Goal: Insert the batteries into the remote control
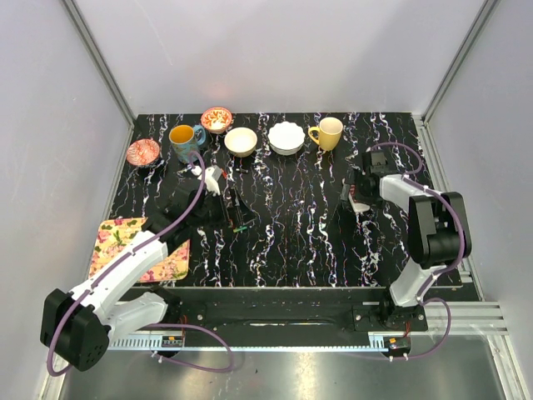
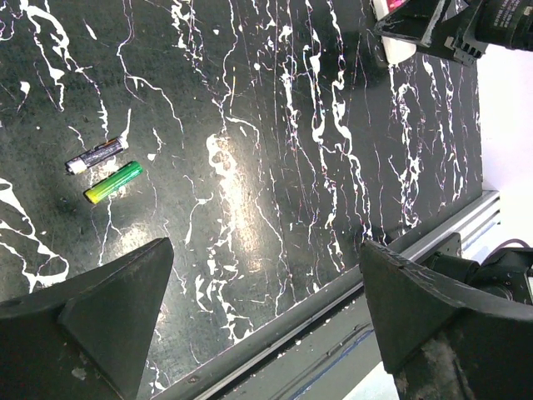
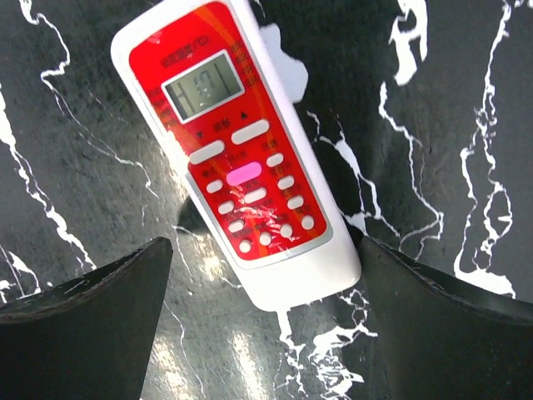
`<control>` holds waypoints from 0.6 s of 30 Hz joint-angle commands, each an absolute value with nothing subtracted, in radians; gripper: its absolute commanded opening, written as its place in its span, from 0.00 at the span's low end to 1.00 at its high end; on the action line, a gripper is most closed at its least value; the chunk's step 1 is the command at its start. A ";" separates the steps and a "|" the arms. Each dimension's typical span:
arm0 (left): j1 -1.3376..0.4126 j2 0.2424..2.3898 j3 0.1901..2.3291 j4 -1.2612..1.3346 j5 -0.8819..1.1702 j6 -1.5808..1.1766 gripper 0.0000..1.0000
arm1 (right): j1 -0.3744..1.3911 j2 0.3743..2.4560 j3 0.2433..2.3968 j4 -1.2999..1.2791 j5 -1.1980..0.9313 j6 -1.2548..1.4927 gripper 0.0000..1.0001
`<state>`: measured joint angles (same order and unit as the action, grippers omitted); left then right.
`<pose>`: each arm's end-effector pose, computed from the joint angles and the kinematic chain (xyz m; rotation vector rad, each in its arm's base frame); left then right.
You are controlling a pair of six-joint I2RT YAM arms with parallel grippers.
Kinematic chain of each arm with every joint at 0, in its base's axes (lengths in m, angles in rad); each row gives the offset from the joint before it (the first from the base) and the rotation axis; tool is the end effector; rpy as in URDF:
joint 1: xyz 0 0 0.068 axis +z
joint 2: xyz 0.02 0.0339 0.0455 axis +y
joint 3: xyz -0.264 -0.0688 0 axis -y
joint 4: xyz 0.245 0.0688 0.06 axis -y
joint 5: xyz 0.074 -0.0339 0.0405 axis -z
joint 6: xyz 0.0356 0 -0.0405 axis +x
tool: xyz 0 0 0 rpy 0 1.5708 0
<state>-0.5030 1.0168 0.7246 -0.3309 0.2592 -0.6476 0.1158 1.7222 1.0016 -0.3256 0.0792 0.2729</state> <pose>0.1893 -0.1146 0.2616 -0.0129 2.3276 -0.9020 0.3364 0.0363 0.1631 0.2326 2.6016 0.0339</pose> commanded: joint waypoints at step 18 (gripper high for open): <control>-0.526 1.046 0.723 -0.253 0.276 -0.664 0.99 | 0.232 1.756 1.112 -0.448 0.144 0.296 0.87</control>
